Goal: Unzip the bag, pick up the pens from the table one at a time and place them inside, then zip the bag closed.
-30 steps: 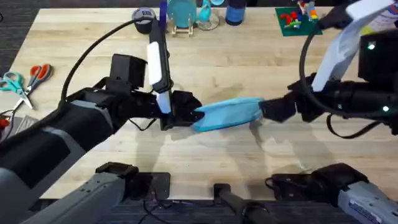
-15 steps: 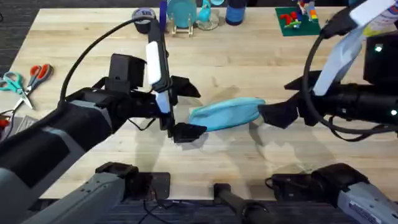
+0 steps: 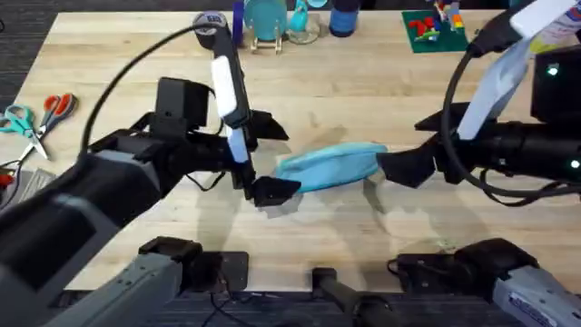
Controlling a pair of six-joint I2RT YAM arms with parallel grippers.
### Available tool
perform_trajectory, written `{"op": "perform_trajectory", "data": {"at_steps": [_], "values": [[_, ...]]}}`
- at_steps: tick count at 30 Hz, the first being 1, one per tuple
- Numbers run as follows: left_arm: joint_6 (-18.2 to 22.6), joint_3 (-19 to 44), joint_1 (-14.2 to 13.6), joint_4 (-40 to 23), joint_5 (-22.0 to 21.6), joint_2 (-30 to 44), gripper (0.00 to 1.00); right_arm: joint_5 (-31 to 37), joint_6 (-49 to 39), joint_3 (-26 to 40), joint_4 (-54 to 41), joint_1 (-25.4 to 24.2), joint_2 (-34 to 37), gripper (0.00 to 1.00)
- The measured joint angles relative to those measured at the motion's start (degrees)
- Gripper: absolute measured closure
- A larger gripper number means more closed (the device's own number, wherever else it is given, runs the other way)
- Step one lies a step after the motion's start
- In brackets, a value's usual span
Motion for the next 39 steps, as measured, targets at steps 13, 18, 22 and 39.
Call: {"op": "perform_trajectory", "data": {"at_steps": [13,18,22,39], "values": [[-18.9,12.12,-1.99,-27.19,-15.32,-20.14,0.006,0.0,-0.02,0.0,-1.36,0.0,0.0,0.004],[-27.02,18.52,-4.05,-39.1,-21.9,-24.59,0.005,0.0,-0.04,0.0,-2.52,0.0,0.02,0.004],[-30.59,24.05,-4.63,-47.25,-24.46,-25.9,0.006,0.0,-0.04,0.0,-2.64,0.0,0.0,0.004],[-38.32,30.46,-4.63,-51.54,-26.72,-25.95,0.005,0.0,-0.04,0.0,-2.62,0.0,0.0,0.004]]}}
